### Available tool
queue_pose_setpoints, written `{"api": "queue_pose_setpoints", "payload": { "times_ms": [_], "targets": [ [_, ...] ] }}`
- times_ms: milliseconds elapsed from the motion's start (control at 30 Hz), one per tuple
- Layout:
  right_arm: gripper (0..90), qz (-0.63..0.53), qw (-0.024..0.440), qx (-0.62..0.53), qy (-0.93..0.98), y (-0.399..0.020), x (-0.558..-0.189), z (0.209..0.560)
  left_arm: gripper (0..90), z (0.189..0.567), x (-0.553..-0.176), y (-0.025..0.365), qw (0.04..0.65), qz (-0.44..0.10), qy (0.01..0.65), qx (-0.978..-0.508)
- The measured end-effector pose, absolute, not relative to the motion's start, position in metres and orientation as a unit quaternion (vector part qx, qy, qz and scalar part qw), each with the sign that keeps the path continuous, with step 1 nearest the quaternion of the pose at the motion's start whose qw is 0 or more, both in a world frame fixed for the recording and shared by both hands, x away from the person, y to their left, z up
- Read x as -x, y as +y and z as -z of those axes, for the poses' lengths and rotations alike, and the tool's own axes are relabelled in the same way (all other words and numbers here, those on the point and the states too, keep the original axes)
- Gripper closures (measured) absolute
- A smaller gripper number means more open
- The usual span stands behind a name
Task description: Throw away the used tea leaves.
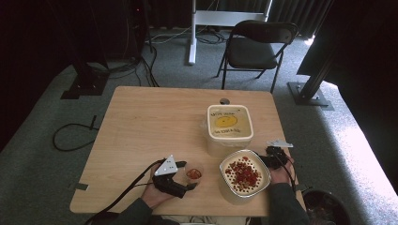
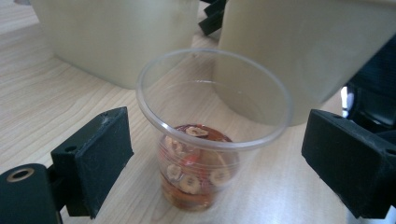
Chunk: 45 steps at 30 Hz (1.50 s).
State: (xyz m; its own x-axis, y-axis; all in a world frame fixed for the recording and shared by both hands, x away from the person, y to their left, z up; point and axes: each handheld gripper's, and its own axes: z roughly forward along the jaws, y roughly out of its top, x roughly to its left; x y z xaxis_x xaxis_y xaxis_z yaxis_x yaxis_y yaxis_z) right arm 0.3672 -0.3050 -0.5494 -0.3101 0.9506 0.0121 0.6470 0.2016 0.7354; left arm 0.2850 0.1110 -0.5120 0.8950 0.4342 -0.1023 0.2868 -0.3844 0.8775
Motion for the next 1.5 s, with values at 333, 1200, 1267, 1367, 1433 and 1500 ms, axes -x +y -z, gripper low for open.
{"api": "queue_pose_setpoints", "payload": {
  "times_ms": [333, 1200, 1267, 1367, 1433, 1500],
  "targets": [
    [22.5, -0.328, 0.231, -0.54, 0.74, -0.305, -0.367, 0.549, 16.8, 0.518, -0.294, 0.093, 0.505, -0.094, 0.208, -0.832],
    [22.5, -0.328, 0.231, -0.54, 0.74, -0.305, -0.367, 0.549, 28.0, 0.466, -0.312, 0.092, 0.551, -0.086, 0.203, -0.805],
    [22.5, -0.328, 0.23, -0.539, 0.741, -0.305, -0.367, 0.549, 28.0, 0.46, -0.315, 0.092, 0.555, -0.081, 0.204, -0.802],
    [22.5, -0.328, 0.23, -0.539, 0.741, -0.306, -0.368, 0.549, 28.0, 0.448, -0.319, 0.091, 0.564, -0.08, 0.201, -0.797],
    [22.5, -0.328, 0.23, -0.539, 0.741, -0.306, -0.368, 0.549, 28.0, 0.441, -0.322, 0.092, 0.57, -0.079, 0.201, -0.793],
    [22.5, -0.328, 0.23, -0.538, 0.741, -0.306, -0.368, 0.549, 28.0, 0.434, -0.326, 0.092, 0.574, -0.076, 0.201, -0.79]
  ]
}}
